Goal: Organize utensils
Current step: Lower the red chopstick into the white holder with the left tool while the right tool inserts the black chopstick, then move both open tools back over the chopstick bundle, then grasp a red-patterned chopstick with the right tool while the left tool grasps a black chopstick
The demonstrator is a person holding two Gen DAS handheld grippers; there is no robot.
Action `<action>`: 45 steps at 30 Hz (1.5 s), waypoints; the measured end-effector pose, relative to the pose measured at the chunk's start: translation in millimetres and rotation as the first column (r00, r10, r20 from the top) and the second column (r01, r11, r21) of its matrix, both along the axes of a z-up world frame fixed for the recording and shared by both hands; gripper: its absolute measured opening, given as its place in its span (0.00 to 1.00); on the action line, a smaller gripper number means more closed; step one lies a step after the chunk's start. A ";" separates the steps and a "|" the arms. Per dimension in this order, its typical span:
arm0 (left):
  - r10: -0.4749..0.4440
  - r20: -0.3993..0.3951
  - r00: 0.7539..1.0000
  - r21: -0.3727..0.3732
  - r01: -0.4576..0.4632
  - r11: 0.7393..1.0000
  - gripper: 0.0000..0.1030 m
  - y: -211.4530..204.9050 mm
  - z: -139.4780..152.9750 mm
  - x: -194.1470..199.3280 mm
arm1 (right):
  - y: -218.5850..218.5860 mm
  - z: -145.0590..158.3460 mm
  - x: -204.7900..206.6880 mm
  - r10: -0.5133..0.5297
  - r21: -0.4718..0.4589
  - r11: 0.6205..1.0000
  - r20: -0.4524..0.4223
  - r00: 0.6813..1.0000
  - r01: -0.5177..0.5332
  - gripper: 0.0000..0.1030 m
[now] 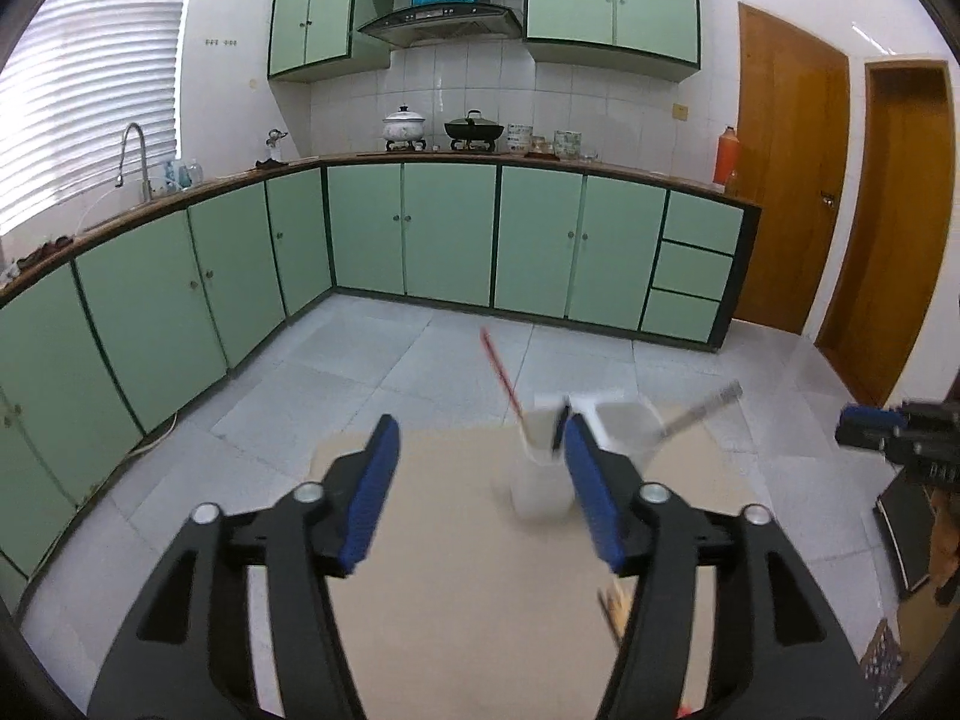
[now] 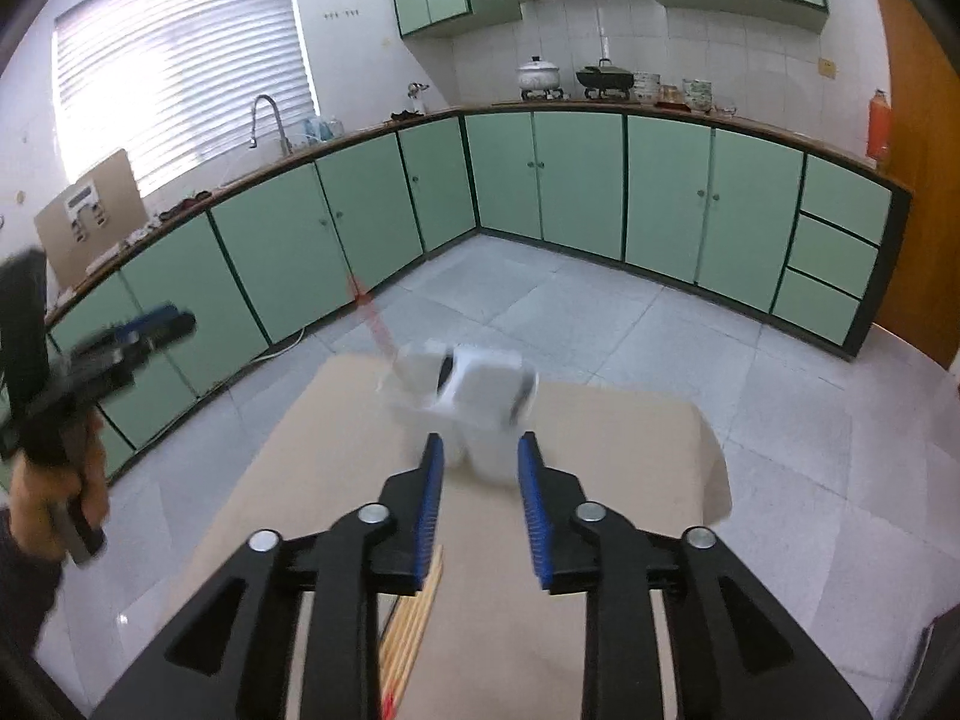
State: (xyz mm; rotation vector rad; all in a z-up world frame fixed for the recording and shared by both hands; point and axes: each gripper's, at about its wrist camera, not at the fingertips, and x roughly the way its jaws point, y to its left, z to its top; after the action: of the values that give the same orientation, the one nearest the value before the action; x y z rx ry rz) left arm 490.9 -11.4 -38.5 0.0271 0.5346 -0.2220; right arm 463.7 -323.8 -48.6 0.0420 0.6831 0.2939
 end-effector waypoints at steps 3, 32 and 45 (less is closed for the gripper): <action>-0.003 -0.011 1.000 0.012 0.003 1.000 0.61 8.6 -31.9 -46.9 | 15.8 -63.6 -68.9 -0.009 -0.038 0.999 -0.003 1.000 0.009 0.29; -0.111 -0.243 0.964 -0.012 0.111 0.994 0.61 -31.6 -230.4 -194.2 | 66.8 -216.2 -163.0 0.031 -0.116 0.992 -0.070 0.997 -0.039 0.06; -0.152 -0.261 0.953 0.065 0.175 0.983 0.61 -89.3 -251.2 -183.7 | 23.8 -217.1 -159.0 -0.064 -0.049 0.997 -0.089 0.994 0.060 0.06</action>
State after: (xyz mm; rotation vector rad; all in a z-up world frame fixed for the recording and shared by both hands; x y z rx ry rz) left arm 307.2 -100.8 -289.6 0.1295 0.8004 -0.3672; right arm 304.7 -300.0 -265.7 0.0326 0.7773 0.2176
